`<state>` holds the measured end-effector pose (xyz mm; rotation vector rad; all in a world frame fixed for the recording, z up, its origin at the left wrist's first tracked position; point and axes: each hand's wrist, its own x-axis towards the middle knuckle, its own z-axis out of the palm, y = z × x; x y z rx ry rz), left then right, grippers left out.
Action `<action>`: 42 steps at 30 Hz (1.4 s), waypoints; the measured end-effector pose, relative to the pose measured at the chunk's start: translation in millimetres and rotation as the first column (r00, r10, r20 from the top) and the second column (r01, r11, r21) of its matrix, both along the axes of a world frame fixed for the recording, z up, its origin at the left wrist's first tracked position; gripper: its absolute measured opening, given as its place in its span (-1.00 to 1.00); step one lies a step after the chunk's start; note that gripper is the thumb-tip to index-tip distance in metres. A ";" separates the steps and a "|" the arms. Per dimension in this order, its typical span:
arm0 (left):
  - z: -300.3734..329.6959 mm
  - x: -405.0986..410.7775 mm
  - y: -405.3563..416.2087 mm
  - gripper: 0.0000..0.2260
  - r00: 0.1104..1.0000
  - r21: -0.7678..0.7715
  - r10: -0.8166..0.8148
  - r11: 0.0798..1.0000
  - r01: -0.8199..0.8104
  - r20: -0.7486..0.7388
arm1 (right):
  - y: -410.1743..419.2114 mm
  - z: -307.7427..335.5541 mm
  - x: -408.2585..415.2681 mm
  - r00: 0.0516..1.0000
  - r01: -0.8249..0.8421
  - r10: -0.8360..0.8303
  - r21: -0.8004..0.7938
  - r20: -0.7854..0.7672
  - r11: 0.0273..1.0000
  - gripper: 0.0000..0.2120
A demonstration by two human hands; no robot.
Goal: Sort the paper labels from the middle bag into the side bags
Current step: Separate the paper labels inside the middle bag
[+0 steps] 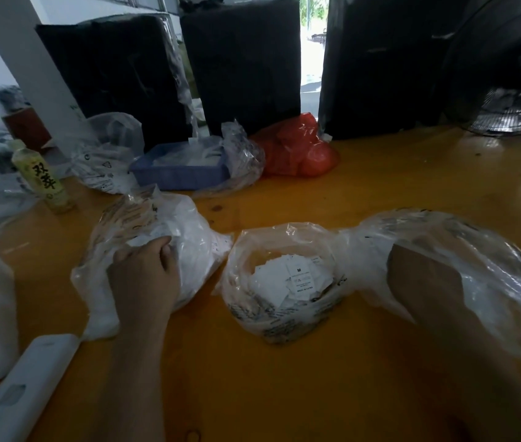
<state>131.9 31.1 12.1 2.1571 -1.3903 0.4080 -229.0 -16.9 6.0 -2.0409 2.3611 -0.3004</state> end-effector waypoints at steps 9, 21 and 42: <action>5.0 -21.5 4.2 -0.78 0.999 -0.326 -0.001 0.945 0.013 0.036 | -5.2 -6.0 -6.7 1.000 0.015 -0.014 -0.088 0.015 0.996 -0.78; -23.1 -99.3 -2.7 -0.74 0.813 -0.324 -0.574 0.754 0.571 0.096 | -6.7 -1.9 -11.3 0.997 0.071 -0.070 -0.053 0.018 0.996 -0.78; -29.0 -119.8 5.3 -0.83 0.675 -0.219 -0.659 0.749 0.625 -0.332 | -9.2 9.6 10.0 0.214 0.112 0.034 -0.059 0.976 0.992 -0.85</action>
